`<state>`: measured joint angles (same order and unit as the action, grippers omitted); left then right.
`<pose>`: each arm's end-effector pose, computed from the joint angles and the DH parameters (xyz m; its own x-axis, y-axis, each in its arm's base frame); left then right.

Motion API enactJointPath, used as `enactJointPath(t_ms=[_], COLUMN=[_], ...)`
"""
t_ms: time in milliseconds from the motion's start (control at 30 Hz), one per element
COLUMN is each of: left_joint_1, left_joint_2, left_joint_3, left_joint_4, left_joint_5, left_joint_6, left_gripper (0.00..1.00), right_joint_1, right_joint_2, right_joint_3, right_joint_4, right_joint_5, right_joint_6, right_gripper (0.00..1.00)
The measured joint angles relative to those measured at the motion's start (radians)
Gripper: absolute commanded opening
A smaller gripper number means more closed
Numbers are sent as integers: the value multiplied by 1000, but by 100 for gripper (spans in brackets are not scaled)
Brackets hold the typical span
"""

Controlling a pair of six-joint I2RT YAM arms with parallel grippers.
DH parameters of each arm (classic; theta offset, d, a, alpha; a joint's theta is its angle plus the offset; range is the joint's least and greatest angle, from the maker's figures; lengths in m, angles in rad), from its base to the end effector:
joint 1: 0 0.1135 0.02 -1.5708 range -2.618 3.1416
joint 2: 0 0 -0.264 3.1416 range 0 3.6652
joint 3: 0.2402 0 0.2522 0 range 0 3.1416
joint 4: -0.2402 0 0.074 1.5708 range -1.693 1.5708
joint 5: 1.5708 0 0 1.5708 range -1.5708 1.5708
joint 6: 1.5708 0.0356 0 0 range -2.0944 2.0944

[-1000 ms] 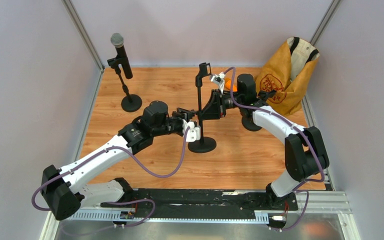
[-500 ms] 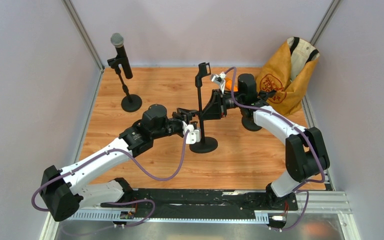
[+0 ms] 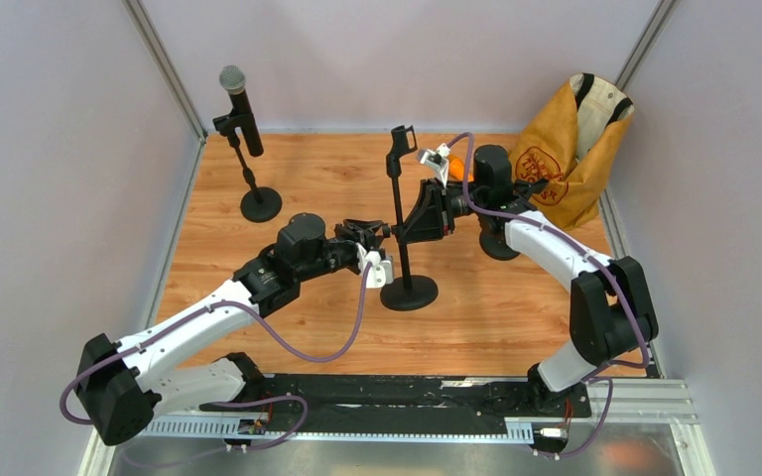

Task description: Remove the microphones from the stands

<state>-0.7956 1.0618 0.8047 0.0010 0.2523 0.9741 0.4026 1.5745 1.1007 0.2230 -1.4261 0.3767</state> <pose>0.1675 -0.1837 0.3123 0.6123 0.5196 -0.5959 0.6303 0.1342 0.7647 0.3018 0.1668 0.2995 -0.5575 -0.1798 -0.8104 -0.7886 -0.1901 0.5847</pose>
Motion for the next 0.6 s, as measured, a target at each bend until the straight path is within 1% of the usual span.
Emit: enactJointPath(t_ms=[133, 300, 433, 600], left_joint_1=[0, 0, 0, 0], left_joint_2=[0, -2, -12, -14], left_joint_3=[-22, -51, -79, -112], left_joint_4=[-14, 18, 82, 211], left_joint_5=[-1, -30, -79, -143], left_joint_6=[-13, -33, -38, -34], left_gripper=[51, 58, 61, 61], right_joint_1=[0, 0, -2, -9], right_joint_2=[-19, -21, -20, -7], right_joint_3=[3, 12, 13, 13], right_joint_4=[8, 20, 21, 24], right_joint_5=[-11, -24, -25, -24], right_joint_6=[4, 12, 16, 19], right_gripper=[0, 0, 0, 0])
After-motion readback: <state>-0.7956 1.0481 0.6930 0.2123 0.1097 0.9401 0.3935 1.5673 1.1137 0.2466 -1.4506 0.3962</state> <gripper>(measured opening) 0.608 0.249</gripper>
